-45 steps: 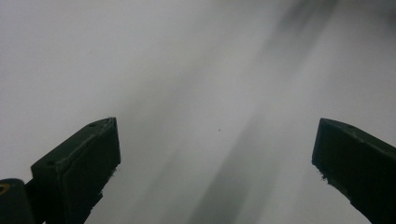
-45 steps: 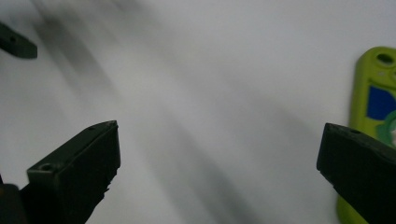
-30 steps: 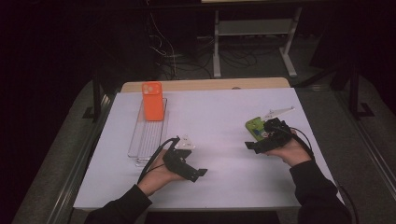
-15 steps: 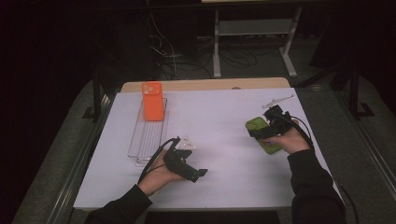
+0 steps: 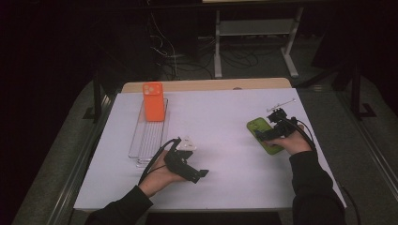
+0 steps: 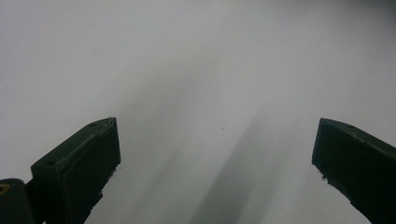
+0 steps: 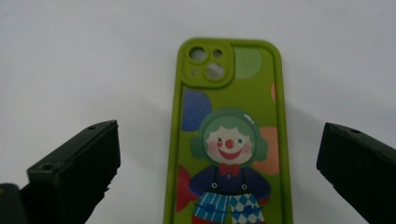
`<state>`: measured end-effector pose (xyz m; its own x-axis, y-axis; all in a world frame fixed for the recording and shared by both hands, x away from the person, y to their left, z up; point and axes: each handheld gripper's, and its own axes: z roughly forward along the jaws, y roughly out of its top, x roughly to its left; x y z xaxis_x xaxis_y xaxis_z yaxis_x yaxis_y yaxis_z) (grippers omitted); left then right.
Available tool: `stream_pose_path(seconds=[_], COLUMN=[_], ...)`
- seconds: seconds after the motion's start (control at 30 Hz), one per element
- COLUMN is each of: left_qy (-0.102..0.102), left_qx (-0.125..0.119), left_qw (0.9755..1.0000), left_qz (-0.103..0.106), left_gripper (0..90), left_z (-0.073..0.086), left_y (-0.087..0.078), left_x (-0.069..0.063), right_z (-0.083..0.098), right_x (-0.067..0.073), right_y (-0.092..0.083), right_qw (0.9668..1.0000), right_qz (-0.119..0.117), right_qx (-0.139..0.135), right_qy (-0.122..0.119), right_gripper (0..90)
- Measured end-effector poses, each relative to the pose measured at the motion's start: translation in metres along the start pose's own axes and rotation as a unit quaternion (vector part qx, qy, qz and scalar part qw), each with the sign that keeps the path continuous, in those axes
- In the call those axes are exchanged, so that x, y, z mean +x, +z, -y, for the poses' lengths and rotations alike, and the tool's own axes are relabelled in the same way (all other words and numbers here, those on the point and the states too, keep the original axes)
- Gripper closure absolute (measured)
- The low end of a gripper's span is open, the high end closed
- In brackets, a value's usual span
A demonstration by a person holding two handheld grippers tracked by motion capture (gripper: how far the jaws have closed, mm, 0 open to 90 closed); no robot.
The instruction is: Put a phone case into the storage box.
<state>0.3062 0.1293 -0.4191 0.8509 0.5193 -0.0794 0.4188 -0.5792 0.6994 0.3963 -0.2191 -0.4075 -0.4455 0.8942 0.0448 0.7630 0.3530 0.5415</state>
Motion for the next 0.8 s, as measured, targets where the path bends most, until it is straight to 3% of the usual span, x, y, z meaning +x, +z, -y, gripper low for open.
stream_pose_path(seconds=[0.4,0.6,0.8], left_qy=[-0.001,0.000,0.000], left_qx=[-0.001,0.000,0.001], left_qw=[1.0000,1.0000,1.0000], left_qz=[0.001,0.001,0.000], left_gripper=[0.5,0.5,0.5], left_z=[0.000,0.000,0.000], left_y=[0.000,0.000,0.000], left_x=[0.000,0.000,0.001], right_z=[0.012,0.014,0.016], right_x=[-0.003,-0.003,-0.003], right_y=[0.015,0.017,0.022], right_qw=[0.9988,0.9978,0.9969], right_qz=[-0.004,0.016,0.017], right_qx=[0.049,0.064,0.076], right_qy=[-0.004,-0.008,-0.009], right_gripper=[6.5,9.1,10.9])
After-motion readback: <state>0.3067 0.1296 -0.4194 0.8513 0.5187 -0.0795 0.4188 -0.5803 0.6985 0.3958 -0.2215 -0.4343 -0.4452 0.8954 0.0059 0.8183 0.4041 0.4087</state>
